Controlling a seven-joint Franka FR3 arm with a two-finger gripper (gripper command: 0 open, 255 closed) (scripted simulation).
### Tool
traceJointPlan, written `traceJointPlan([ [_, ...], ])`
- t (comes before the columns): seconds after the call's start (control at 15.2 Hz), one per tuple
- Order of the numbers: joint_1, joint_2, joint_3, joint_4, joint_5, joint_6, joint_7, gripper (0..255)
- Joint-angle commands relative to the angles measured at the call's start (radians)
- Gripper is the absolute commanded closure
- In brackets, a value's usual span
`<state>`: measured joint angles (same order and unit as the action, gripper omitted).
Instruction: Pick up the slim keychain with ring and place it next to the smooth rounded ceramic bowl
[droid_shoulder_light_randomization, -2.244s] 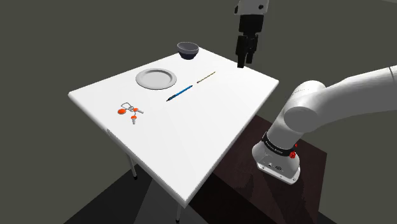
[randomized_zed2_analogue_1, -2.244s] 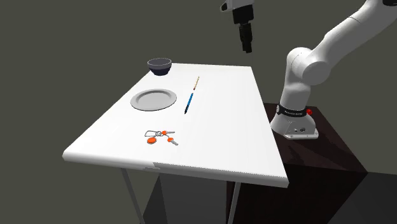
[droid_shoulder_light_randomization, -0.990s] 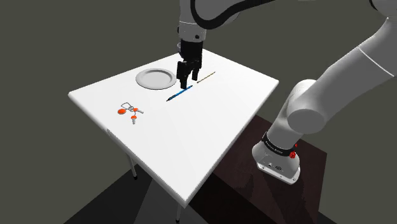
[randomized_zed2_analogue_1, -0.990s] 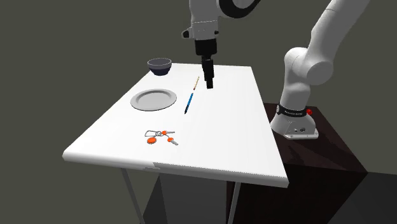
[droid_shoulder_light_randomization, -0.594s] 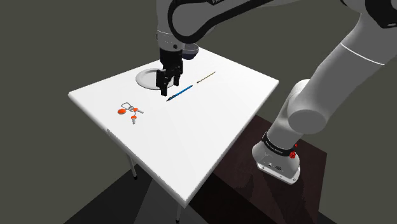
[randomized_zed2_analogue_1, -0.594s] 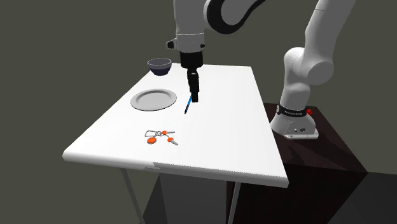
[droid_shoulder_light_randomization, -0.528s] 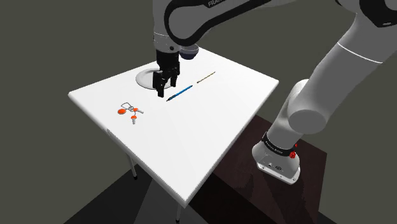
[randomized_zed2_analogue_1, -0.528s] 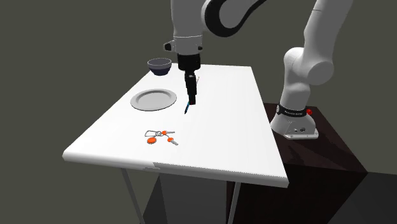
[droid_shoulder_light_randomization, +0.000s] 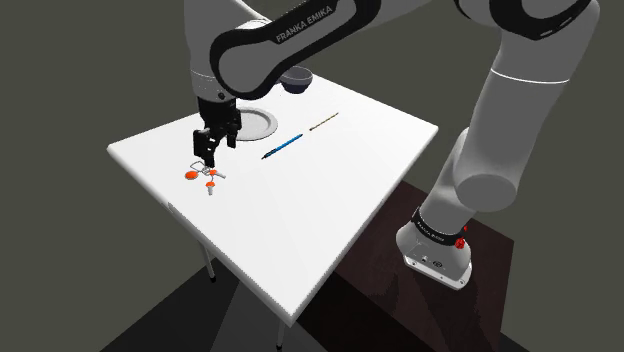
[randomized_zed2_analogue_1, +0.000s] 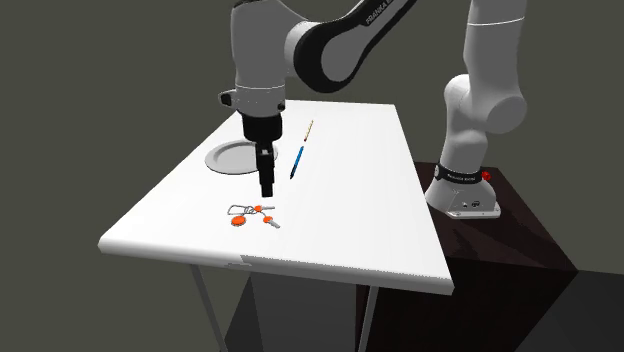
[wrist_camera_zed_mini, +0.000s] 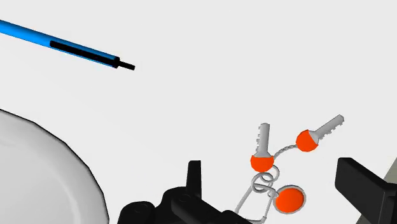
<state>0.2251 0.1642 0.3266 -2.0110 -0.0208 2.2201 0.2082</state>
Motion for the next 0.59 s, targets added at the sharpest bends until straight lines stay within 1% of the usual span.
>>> traceJointPlan([
  [0.0, 0.022, 0.069, 0.003, 0.066, -0.045, 0.015, 0.028, 0],
  [0.07, 0.026, 0.078, 0.002, 0.075, -0.050, 0.016, 0.031, 0],
  [0.53, 0.036, 0.139, -0.007, 0.049, -0.078, 0.100, 0.049, 0],
])
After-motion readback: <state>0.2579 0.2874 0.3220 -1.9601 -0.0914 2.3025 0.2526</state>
